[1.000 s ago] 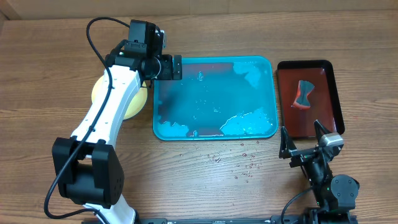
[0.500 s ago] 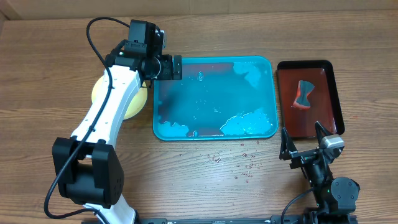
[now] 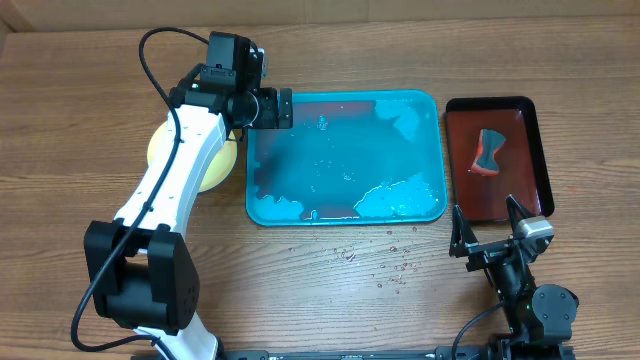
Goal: Clean dirty plates on tray and stack at the side
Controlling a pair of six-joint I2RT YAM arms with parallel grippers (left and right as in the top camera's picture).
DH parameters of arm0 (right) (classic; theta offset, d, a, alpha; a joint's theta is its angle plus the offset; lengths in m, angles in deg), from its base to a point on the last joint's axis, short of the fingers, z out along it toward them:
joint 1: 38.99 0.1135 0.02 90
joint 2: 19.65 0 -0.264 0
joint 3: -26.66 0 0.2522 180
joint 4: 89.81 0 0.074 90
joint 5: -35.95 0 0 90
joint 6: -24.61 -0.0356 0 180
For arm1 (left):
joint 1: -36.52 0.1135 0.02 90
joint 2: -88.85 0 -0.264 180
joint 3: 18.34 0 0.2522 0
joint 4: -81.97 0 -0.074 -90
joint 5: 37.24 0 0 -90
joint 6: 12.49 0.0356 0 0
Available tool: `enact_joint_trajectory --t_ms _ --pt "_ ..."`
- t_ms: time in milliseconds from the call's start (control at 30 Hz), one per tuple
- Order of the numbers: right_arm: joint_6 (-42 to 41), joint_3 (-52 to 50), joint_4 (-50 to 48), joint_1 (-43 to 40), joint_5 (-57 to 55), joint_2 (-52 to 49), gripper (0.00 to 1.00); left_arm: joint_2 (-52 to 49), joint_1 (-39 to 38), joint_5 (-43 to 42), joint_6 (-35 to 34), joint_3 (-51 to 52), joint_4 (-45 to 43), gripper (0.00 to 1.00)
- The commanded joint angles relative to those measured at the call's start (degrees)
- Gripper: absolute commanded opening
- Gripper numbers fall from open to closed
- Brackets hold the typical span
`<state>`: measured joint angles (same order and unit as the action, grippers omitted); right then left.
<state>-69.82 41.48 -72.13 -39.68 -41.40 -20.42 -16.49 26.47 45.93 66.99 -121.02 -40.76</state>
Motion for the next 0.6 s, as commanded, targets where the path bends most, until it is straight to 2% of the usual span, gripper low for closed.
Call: enact_joint_trajectory --t_ms 0,100,200,300,467,567 --pt "-0.02 -0.59 -0.22 0.31 -0.55 0.61 1.0 1.2 -0.26 0.31 -0.17 -0.81 -0.15 1.0" --pt "-0.02 -0.59 -0.22 0.31 -0.55 0.61 1.0 1.66 -0.26 1.49 -0.15 -0.81 0.61 1.0" --pt "-0.02 -0.59 -0.22 0.31 -0.55 0.61 1.0 3.56 -0.26 6.12 -0.11 -0.81 2.64 1.0" --pt "-0.02 -0.59 -0.22 0.31 -0.55 0.61 1.0 7.54 -0.28 8.52 3.08 -0.04 2.75 1.0" --pt "-0.02 -0.59 -0.22 0.31 -0.55 0.61 1.0 17.84 0.63 10.34 8.9 7.13 -3.72 1.0" --pt "-0.02 -0.59 -0.22 0.31 -0.55 0.61 1.0 26.38 2.73 10.01 9.2 15.78 -9.57 1.0"
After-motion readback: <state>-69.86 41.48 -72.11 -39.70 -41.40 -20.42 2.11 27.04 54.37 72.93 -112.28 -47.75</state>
